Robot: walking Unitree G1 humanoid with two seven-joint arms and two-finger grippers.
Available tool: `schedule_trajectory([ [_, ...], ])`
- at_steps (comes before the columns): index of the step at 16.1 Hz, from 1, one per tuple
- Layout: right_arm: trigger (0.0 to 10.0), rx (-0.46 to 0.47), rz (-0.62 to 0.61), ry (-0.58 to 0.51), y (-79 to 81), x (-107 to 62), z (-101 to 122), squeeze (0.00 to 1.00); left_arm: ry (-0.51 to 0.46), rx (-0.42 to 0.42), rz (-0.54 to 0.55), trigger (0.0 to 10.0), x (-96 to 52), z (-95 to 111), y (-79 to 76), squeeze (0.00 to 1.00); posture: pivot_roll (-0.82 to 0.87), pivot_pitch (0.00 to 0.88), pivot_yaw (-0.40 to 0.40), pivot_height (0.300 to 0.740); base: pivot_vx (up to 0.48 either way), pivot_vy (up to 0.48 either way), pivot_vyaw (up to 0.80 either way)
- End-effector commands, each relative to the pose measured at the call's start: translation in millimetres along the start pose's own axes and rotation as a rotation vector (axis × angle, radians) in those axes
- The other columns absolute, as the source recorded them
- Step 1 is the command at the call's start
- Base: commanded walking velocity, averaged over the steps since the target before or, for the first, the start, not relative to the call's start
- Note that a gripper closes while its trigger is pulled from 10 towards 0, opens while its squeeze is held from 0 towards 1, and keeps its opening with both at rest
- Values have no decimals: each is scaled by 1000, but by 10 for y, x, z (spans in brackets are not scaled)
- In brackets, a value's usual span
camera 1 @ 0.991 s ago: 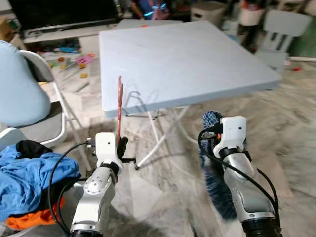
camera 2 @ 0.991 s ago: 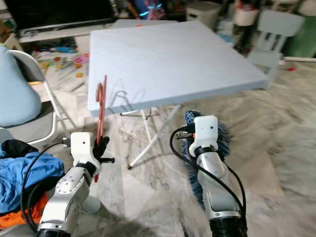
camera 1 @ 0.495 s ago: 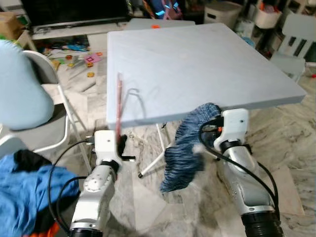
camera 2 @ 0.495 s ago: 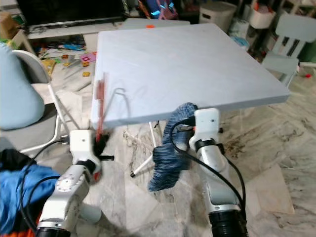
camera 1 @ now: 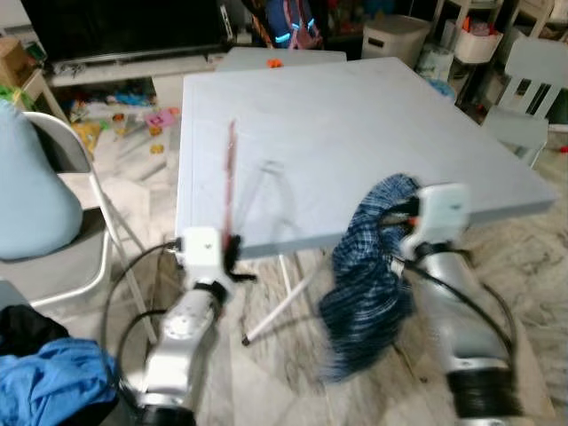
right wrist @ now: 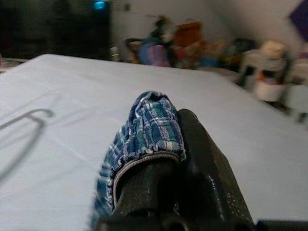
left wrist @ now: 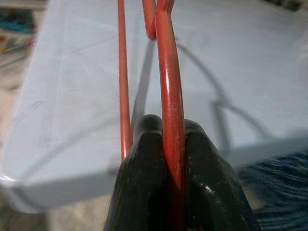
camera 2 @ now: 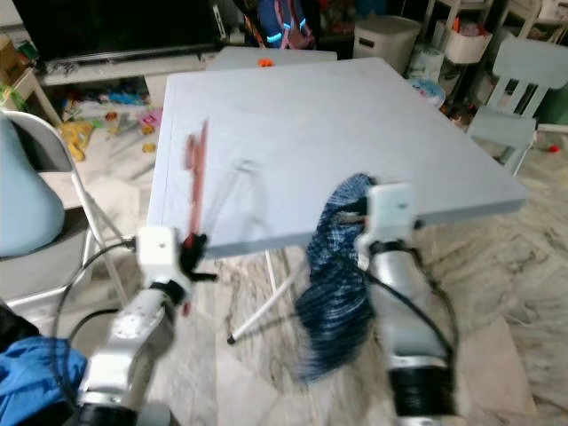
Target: Hang hanger
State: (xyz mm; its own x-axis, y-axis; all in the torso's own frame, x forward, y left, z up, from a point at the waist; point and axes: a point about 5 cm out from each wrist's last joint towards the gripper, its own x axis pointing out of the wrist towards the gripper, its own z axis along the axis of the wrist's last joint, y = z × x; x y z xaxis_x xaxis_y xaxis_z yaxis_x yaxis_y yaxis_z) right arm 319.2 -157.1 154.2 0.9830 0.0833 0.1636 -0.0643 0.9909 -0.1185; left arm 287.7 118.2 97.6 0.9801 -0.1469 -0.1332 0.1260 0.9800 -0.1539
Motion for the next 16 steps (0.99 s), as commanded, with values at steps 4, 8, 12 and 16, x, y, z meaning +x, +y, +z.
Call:
schedule_trajectory([
  [4, 10000, -57, 53, -38, -112, 80, 111, 0, 4, 12, 29, 10000, -4, 4, -23, 0, -2, 57, -6, 740, 142, 0, 0],
  [8, 10000, -35, 134, -75, -141, 478, 386, 0, 6, -1, 69, 10000, -17, -17, -8, 0, 18, 63, -36, 740, 0, 0, 0],
  [12, 10000, 55, 222, -121, 39, 1091, 995, 0, 12, -4, 95, 10000, -36, -46, -6, 0, 41, 58, -76, 740, 0, 0, 0],
  [16, 10000, 145, 197, -265, 180, 1374, 1983, 0, 7, -22, 116, 10000, -49, -66, -48, 0, 65, 53, -108, 740, 0, 0, 0],
])
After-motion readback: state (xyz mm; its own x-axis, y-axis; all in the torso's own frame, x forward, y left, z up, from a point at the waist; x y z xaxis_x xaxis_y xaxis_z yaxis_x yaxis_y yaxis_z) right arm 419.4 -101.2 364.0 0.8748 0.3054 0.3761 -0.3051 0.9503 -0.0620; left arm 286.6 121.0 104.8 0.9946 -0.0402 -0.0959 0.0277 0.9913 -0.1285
